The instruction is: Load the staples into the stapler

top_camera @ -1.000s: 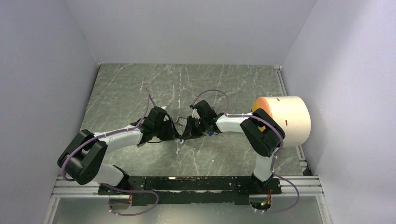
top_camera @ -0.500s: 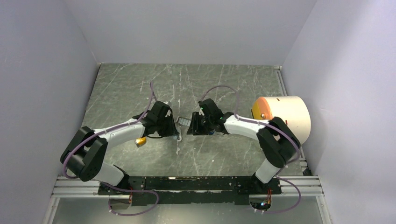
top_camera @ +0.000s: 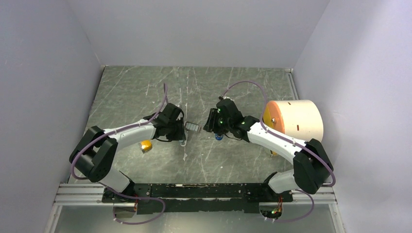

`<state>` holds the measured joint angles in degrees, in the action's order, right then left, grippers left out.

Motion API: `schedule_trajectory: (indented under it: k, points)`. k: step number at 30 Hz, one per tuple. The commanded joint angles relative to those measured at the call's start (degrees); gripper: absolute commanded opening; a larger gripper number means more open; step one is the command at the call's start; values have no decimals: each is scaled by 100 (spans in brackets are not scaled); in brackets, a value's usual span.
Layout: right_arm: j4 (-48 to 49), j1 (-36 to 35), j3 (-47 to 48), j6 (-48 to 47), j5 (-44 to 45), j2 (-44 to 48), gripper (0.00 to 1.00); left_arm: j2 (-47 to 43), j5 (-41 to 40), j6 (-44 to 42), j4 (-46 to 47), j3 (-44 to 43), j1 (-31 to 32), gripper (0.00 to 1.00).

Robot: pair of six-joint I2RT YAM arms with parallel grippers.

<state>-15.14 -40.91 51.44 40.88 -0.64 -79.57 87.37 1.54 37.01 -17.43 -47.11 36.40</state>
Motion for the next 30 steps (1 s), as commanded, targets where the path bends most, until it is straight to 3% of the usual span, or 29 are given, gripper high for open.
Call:
schedule_trajectory:
  k: [1, 6, 17, 20, 27, 30]
  points:
    - [-149, 43, -7, -28, 223, 115, 46, 193, -145, -66, -261, -82, 236, 41]
    - [-122, 54, -42, -12, 223, 126, 46, 245, -313, -111, -383, -155, 349, 54]
    - [-140, 84, -65, -36, 218, 126, 46, -142, -650, -254, -737, -500, 394, 72]
    - [-141, 91, -72, -22, 214, 117, 46, -285, -812, -265, -800, -542, 392, 66]
    - [-148, 99, -48, -20, 203, 24, 46, -336, -842, -272, -854, -541, 393, 38]
    - [-164, 105, -38, -21, 194, -13, 46, -322, -741, -266, -867, -489, 394, 31]
